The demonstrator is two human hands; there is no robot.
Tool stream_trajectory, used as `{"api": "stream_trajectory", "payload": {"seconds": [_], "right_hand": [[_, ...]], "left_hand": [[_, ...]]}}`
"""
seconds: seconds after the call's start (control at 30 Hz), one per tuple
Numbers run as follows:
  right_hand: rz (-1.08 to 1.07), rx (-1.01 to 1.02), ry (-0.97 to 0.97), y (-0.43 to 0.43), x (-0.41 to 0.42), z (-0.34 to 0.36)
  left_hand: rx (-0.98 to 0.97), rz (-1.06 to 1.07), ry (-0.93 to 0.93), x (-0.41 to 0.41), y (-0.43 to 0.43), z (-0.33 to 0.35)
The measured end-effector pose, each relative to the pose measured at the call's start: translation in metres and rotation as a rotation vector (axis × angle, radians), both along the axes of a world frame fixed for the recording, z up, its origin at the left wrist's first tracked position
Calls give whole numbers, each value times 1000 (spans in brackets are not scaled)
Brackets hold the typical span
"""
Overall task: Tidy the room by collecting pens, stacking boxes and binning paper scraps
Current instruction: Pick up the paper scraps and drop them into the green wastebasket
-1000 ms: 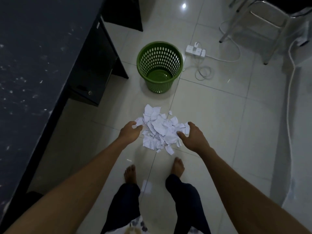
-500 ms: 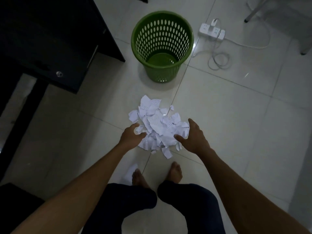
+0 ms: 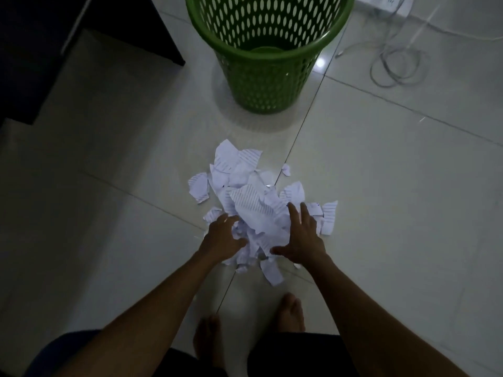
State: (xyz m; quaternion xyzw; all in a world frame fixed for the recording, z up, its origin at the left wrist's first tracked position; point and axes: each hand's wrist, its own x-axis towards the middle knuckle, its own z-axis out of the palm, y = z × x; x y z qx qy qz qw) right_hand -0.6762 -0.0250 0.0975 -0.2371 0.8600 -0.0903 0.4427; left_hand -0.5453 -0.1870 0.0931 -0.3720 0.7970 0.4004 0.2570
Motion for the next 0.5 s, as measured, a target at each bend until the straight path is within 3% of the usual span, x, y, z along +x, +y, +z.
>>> {"api": "stream_trajectory", "payload": {"seconds": [0.1, 0.27, 0.5], "right_hand": [[42, 37, 15, -12, 3, -40], [9, -22, 4, -27, 7, -82], [10, -88, 149, -47, -23, -108]], "left_hand": [[-123, -210, -42, -2, -5, -46], [-254, -368, -65, -19, -17, -91], [-294, -368, -39, -47, -36, -122]]}}
